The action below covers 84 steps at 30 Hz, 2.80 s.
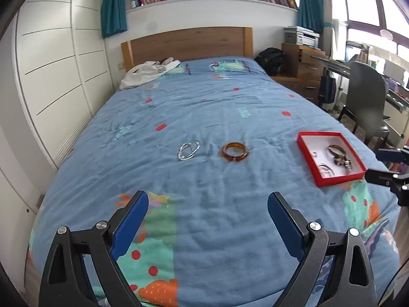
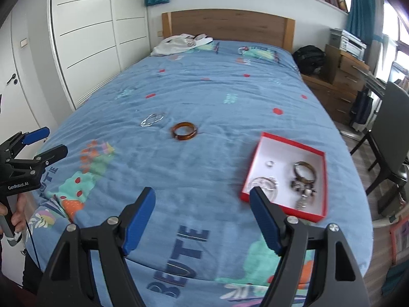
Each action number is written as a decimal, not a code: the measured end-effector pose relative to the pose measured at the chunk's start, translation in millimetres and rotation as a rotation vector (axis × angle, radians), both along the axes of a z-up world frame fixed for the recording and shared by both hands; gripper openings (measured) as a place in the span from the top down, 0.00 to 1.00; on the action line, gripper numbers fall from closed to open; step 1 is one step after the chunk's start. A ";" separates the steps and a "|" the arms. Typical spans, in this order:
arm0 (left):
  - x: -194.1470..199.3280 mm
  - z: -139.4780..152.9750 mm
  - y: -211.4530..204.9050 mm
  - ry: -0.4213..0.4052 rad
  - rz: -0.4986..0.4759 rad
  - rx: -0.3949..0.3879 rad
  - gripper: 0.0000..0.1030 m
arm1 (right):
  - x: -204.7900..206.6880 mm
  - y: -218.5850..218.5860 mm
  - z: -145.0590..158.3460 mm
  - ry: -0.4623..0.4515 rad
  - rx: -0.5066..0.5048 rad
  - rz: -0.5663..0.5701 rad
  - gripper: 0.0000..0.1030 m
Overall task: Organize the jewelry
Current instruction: 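Withdraw both tools toward the silver necklace and amber bangle, then grasp the silver pearl necklace with left tool while right tool grasps the amber bangle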
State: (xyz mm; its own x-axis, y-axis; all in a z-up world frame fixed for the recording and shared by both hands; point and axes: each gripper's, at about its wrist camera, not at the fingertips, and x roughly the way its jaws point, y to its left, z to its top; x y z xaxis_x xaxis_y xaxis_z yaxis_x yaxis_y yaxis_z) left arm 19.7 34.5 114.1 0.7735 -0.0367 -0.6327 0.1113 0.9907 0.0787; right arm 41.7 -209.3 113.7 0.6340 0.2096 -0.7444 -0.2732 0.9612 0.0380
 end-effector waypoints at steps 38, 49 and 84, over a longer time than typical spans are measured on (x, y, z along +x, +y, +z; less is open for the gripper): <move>288.2 -154.8 55.6 0.234 0.034 -0.051 0.06 | 267.5 81.0 -158.1 0.165 0.158 -0.008 0.27; 317.8 -178.6 51.8 0.260 0.014 -0.061 0.06 | 301.0 105.0 -183.7 0.222 0.181 0.016 0.27; 302.0 -150.9 20.8 0.229 -0.131 -0.064 0.92 | 273.5 89.5 -163.9 0.145 0.137 -0.009 0.25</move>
